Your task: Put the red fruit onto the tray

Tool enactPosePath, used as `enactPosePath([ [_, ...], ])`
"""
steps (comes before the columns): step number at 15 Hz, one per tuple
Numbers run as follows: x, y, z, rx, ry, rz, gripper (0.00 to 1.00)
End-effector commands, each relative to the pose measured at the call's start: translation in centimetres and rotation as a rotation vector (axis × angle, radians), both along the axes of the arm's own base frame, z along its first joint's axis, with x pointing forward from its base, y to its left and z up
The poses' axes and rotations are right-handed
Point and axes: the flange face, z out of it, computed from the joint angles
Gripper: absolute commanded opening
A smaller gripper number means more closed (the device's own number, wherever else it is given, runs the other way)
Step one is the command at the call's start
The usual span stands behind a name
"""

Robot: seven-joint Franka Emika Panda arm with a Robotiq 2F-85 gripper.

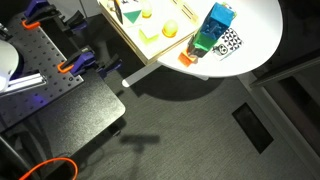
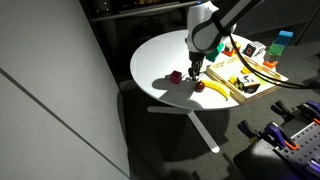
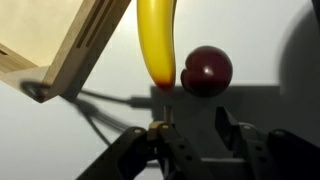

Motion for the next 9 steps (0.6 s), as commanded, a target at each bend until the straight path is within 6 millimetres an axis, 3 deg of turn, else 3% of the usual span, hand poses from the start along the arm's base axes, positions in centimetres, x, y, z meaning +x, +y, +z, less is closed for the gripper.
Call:
enactPosePath([
  [1,-0.9,0.1,1.4,-0.017,0.026,-0.012,0.77],
  [4,-1.7,-0.2,1.3,-0.022,0.058,-0.017,0.99],
  [9,-3.3,-0.7,0.2,-0.035,0.119,-0.019,1.00],
])
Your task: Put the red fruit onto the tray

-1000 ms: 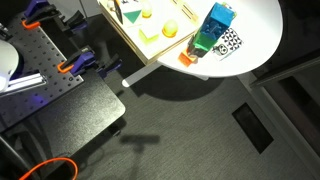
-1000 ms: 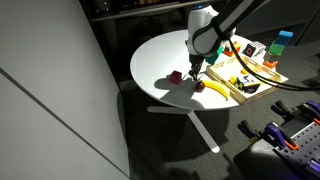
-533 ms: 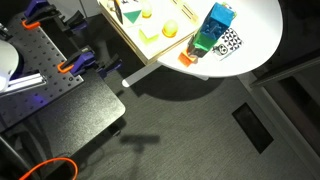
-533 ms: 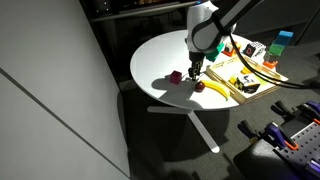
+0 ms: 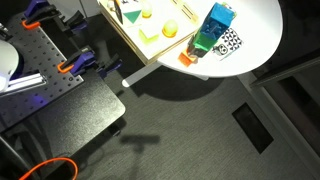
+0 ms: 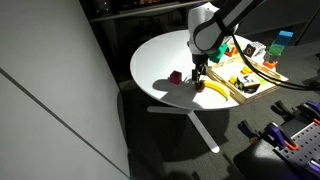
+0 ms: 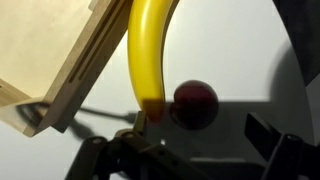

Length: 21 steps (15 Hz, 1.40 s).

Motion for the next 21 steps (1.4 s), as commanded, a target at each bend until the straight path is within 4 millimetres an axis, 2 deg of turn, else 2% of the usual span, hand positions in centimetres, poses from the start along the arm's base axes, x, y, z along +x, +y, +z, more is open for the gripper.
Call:
enactPosePath([
  [1,-1.6,-0.5,0.3,-0.006,0.040,-0.021,1.00],
  [4,-2.0,-0.7,-0.5,-0.008,0.049,-0.015,1.00],
  [21,-1.1,-0.2,-3.2,0.007,0.008,0.009,0.98],
])
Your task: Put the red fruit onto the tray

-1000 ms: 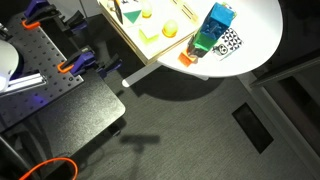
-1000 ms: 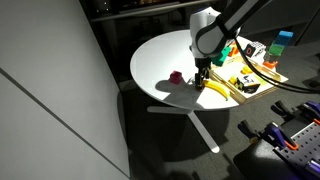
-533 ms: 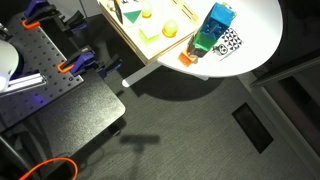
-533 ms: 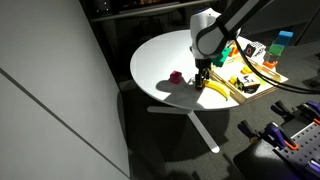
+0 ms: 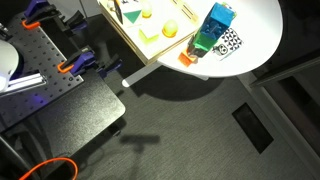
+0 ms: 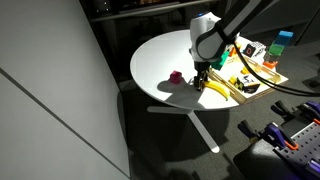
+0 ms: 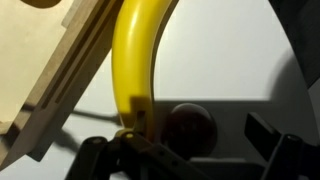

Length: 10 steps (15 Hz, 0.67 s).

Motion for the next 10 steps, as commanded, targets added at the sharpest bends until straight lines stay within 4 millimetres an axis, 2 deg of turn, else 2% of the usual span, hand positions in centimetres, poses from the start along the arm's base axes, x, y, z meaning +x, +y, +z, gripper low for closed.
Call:
enactPosePath([
  [1,0.52,0.05,-0.37,0.003,-0.019,0.009,0.74],
  [3,0.64,0.08,-0.50,0.004,-0.023,0.011,0.70],
  [5,0.72,0.11,-0.50,0.004,-0.025,0.011,0.51],
  [8,0.77,0.11,-0.49,0.003,-0.025,0.012,0.29],
  [10,0.86,0.10,-0.04,0.000,-0.028,0.011,0.29],
])
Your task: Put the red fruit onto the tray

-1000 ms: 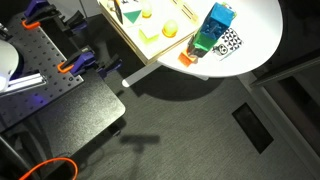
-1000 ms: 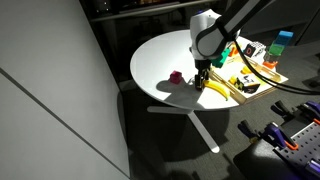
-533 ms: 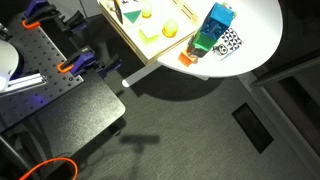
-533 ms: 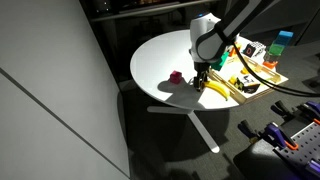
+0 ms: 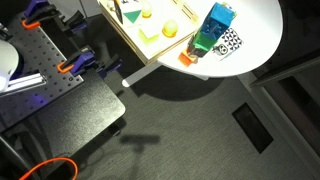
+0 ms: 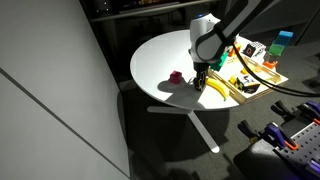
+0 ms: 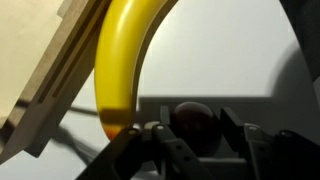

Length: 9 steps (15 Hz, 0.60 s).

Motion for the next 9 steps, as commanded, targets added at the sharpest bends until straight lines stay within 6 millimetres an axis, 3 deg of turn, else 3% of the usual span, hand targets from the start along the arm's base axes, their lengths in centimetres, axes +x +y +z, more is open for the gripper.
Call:
enactPosePath([
  [1,0.6,-0.1,0.7,-0.010,-0.014,0.007,0.29],
  [9,0.6,-1.1,5.4,-0.027,-0.024,-0.031,0.29],
])
